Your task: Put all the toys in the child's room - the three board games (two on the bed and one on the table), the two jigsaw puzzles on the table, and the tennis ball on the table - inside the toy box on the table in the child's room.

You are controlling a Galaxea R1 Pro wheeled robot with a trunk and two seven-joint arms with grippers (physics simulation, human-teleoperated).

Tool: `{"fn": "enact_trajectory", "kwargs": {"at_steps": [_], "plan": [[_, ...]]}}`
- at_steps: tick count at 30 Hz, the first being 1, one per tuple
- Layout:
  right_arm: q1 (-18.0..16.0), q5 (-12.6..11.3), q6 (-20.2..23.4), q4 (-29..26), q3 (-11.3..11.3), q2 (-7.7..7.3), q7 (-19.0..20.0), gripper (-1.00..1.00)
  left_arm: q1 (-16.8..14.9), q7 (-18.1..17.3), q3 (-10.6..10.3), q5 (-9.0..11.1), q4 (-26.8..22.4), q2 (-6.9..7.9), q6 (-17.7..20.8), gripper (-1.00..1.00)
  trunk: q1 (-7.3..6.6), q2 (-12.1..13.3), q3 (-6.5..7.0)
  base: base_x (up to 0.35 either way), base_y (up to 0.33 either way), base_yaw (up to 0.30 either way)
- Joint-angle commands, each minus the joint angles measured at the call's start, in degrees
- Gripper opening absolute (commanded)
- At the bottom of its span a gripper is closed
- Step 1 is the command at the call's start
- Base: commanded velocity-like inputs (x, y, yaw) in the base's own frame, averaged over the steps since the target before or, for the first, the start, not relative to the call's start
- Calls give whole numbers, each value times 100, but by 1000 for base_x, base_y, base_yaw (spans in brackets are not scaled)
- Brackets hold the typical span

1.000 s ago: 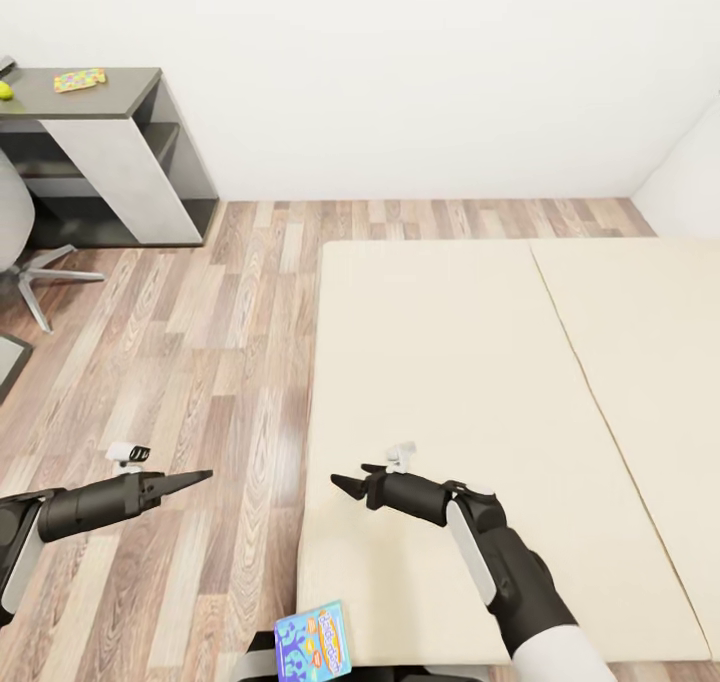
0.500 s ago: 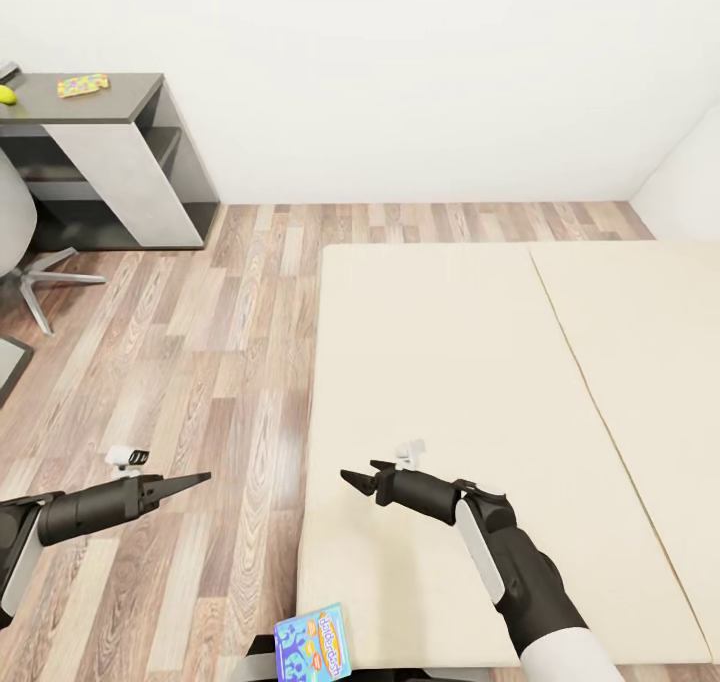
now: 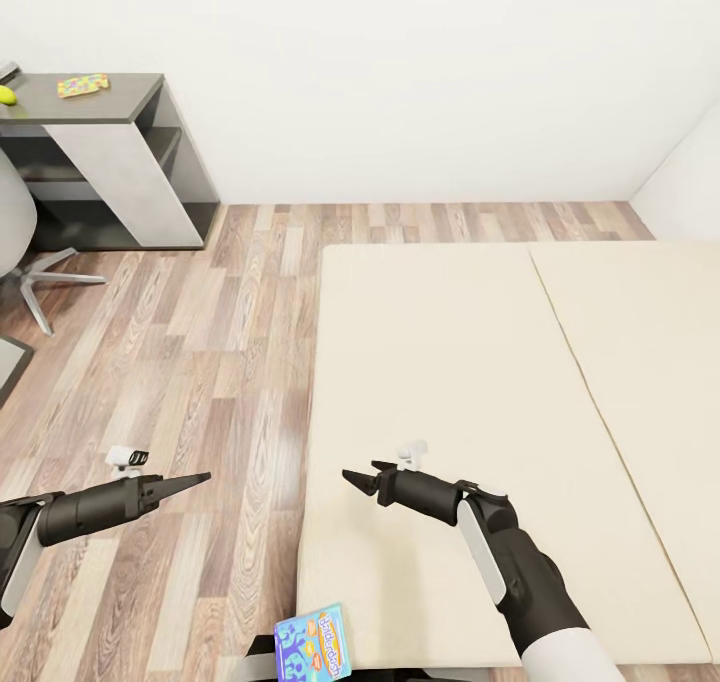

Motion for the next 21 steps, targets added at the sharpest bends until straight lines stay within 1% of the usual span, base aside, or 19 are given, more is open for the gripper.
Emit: {"fn": "enact_trajectory", "kwargs": {"at_steps": [1, 21], "plan": [[-2, -41, 37, -2, -3, 2, 0, 100, -2, -23, 1, -3, 0, 1, 56, 100, 1, -3, -3, 0, 0, 0], [-2, -40, 34, -33, -11, -1, 2, 100, -2, -23, 3, -3, 7, 2, 52, 100, 1, -3, -3, 0, 0, 0]]}}
